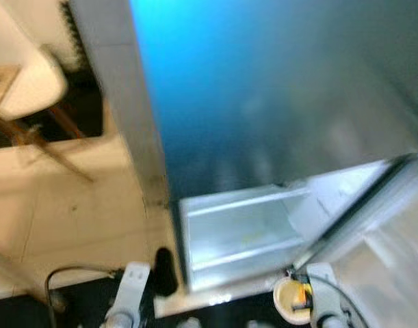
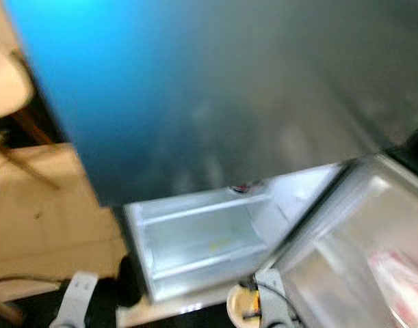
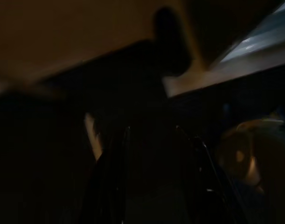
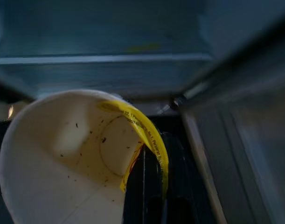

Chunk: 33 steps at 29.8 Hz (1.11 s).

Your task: Restocking fridge

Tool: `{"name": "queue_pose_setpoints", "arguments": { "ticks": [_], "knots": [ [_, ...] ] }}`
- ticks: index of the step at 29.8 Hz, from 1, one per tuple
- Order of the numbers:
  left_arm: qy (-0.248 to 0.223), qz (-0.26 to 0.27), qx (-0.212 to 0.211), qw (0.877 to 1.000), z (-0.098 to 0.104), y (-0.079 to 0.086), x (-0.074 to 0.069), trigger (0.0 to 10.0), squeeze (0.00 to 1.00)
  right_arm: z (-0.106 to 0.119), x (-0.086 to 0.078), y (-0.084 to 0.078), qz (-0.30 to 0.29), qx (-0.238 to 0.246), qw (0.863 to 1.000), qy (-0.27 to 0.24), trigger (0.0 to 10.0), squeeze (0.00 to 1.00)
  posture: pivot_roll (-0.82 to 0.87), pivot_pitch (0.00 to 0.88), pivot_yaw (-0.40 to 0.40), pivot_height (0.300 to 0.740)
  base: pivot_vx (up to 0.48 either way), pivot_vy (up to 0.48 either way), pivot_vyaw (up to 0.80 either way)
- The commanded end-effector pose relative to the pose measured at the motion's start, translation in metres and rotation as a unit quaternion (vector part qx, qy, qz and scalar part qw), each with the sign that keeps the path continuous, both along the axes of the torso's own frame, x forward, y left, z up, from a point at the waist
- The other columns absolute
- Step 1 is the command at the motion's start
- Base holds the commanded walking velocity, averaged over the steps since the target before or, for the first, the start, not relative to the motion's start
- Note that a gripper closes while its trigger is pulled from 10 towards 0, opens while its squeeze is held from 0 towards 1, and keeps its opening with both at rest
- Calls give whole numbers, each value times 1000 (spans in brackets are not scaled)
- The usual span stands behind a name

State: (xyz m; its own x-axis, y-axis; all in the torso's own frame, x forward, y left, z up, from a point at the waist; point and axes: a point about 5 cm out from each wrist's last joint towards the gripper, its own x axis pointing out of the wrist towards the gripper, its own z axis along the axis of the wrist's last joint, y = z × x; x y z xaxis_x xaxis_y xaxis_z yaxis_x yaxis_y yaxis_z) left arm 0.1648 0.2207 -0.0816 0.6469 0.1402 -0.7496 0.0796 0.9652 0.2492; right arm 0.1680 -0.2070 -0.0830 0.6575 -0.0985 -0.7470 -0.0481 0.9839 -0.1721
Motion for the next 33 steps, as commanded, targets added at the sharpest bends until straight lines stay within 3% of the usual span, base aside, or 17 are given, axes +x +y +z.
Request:
{"name": "queue_pose_setpoints", "arguments": {
  "ticks": [1, 8, 21, 25, 27, 29, 30, 33],
  "knots": [
    [12, -1, -2, 1000, -3, -2, -5, 10000, 0, -2, -4, 1, -3, 1, 1000, 5, 10000, 0, -61, 84, -49, 740, 0, 0, 800],
    [12, -1, -1, 1000, -3, -3, -5, 10000, 0, -2, -4, 0, -6, -2, 1000, 6, 10000, 0, -60, 85, -49, 740, 0, 0, 744],
    [10, 0, 1, 1000, -3, -1, -5, 10000, 0, 9, 11, -15, -57, -2, 998, -34, 10000, 0, -59, 88, -47, 740, 0, 0, 0],
    [-12, 17, 10, 1000, 2, 4, 1, 10000, 0, 20, 29, -15, -65, 14, 995, -80, 10000, 0, -58, 96, -41, 740, 0, 0, 0],
    [-50, 35, 20, 998, 11, 9, 14, 10000, 0, 38, 55, -8, -59, 41, 986, -148, 10000, 0, -55, 105, -35, 740, 0, 0, 0],
    [-61, 39, 22, 997, 14, 10, 19, 10000, 0, 44, 62, -5, -56, 50, 983, -168, 10000, 0, -55, 106, -33, 740, 0, 0, 0],
    [-61, 39, 22, 997, 14, 10, 19, 10000, 0, 44, 62, -5, -56, 50, 983, -168, 10000, 0, -55, 106, -33, 740, 0, 0, 0],
    [-92, 13, 33, 995, 21, 6, 30, 10000, 0, 64, 84, 6, -49, 71, 969, -233, 10000, 0, -49, 109, -27, 740, 0, 0, 0]
  ]
}}
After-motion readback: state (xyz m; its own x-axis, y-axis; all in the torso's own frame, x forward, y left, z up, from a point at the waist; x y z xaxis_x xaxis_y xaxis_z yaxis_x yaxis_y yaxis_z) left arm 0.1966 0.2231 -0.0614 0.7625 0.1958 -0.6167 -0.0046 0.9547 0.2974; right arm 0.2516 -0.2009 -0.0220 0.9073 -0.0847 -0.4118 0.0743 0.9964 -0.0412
